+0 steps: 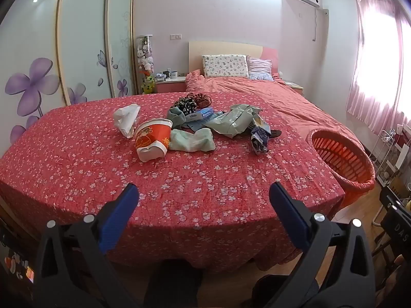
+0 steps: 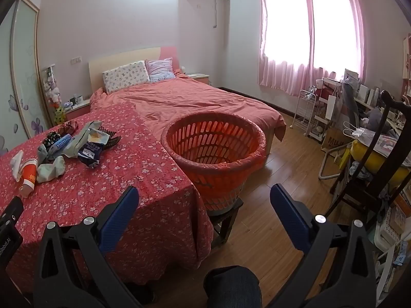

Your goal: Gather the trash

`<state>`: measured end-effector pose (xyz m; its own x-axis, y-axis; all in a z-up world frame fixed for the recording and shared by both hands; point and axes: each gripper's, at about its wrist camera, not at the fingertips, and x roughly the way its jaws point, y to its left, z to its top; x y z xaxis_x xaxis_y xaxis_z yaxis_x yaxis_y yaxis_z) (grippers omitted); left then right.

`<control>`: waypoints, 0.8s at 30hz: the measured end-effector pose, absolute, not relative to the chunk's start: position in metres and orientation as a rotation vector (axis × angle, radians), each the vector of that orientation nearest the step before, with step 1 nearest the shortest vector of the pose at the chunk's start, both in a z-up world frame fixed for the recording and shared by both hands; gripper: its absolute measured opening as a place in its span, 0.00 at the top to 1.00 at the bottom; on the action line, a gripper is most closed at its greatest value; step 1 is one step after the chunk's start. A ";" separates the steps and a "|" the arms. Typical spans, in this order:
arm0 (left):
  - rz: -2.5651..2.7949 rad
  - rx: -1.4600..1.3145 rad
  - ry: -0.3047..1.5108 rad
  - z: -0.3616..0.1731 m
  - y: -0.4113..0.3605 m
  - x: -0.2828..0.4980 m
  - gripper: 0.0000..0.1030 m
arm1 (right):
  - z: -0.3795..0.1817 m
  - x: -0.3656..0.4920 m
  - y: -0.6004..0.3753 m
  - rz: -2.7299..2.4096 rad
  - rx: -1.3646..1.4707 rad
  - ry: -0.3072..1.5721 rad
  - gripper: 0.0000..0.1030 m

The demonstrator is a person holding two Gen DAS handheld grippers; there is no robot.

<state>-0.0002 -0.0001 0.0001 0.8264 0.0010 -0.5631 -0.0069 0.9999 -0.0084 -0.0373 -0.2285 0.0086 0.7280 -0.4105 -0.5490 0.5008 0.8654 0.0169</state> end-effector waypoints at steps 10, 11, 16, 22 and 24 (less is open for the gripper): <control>0.003 -0.014 0.602 0.000 0.000 0.000 0.04 | 0.009 -0.037 -0.227 -0.505 0.167 0.562 0.02; 0.002 -0.014 0.602 0.000 0.000 0.000 0.04 | 0.009 -0.037 -0.227 -0.505 0.167 0.563 0.02; 0.002 -0.015 0.603 0.000 0.000 0.000 0.04 | 0.009 -0.036 -0.228 -0.505 0.169 0.563 0.02; 0.003 -0.016 0.604 0.000 0.000 0.000 0.04 | 0.009 -0.036 -0.228 -0.505 0.167 0.562 0.02; 0.002 -0.017 0.605 0.000 0.000 0.000 0.04 | 0.009 -0.036 -0.228 -0.505 0.167 0.562 0.02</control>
<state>0.0001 0.0001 -0.0001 0.8222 -0.0032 -0.5692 -0.0067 0.9999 -0.0154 -0.0362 -0.2275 0.0092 0.7283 -0.4115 -0.5479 0.5009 0.8653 0.0159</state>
